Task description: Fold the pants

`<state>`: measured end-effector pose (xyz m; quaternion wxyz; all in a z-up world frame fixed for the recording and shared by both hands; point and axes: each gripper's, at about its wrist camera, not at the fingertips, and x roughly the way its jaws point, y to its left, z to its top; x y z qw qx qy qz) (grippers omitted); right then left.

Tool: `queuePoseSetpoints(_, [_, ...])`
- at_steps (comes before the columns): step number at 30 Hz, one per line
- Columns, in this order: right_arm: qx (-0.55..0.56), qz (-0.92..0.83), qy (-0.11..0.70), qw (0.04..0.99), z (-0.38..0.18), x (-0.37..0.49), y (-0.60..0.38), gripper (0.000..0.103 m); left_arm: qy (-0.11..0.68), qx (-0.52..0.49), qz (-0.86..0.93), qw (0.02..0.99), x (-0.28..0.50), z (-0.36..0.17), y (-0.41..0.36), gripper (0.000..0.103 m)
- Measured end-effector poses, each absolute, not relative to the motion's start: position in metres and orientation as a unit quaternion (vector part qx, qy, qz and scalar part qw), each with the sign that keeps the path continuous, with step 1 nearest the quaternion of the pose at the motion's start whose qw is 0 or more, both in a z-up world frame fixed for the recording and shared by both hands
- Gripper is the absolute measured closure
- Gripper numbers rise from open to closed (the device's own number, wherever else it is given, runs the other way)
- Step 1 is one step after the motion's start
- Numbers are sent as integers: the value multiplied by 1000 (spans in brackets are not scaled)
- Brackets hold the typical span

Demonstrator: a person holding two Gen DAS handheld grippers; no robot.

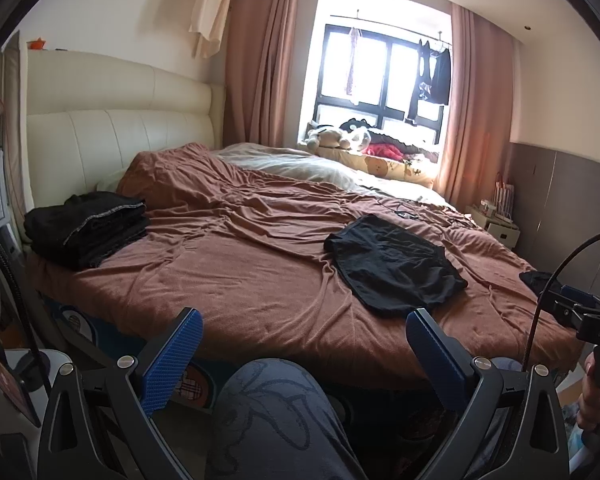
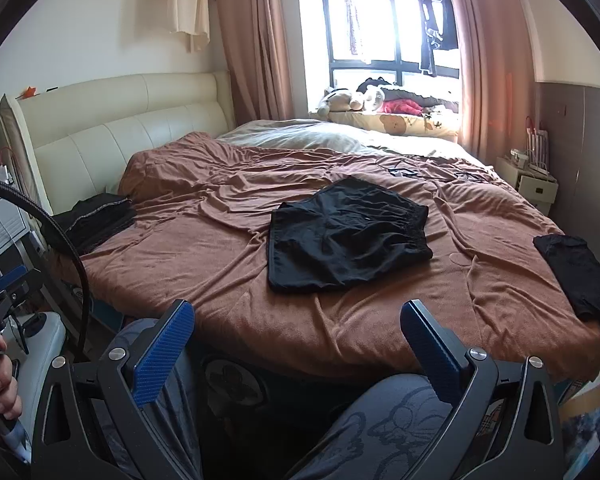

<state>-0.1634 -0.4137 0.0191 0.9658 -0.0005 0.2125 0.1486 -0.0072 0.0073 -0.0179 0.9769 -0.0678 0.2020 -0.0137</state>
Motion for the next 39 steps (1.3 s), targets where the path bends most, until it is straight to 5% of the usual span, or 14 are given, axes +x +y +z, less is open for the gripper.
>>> queuePoseSetpoints(29, [26, 100, 271, 957, 15, -89, -424, 0, 258, -97, -52, 960, 85, -32, -2, 1])
queuePoseSetpoints(39, [58, 107, 286, 951, 3, -45, -446, 0, 311, -125, -97, 937, 142, -55, -24, 20])
